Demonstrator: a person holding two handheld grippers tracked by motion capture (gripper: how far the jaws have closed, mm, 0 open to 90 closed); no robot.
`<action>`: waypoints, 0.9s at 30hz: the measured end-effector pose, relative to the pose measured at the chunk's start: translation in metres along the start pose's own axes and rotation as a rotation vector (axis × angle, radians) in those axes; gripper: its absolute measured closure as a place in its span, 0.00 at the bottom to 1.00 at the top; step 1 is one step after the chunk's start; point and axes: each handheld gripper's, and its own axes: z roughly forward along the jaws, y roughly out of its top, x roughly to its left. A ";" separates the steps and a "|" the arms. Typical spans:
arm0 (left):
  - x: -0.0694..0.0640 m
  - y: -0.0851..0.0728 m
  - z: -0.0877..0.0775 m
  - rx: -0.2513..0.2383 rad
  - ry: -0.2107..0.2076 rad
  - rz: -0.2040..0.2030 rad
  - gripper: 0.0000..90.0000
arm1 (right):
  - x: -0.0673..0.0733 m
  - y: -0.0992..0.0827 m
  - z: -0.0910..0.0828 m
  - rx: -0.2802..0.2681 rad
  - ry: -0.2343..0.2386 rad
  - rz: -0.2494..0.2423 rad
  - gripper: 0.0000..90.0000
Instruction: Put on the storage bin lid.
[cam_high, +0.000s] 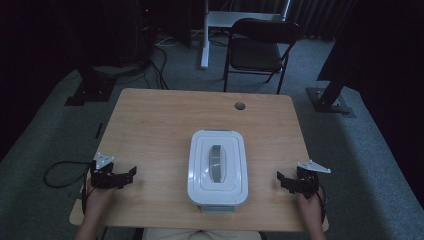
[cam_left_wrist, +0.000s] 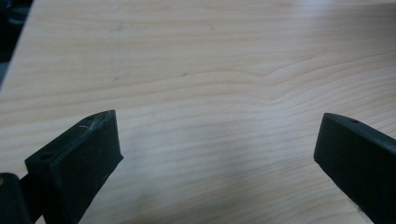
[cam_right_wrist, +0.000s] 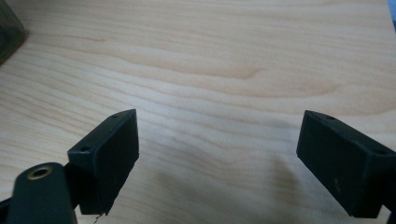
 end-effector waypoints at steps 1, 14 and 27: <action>0.001 -0.001 -0.001 0.007 0.008 -0.010 0.01 | -0.001 -0.001 0.000 -0.001 -0.004 0.004 0.14; 0.020 -0.016 -0.008 0.087 0.123 -0.087 0.01 | -0.005 -0.006 0.001 0.049 -0.094 0.039 0.14; 0.029 -0.024 -0.007 0.127 0.185 -0.127 0.01 | -0.004 -0.006 0.002 0.063 -0.146 0.038 0.13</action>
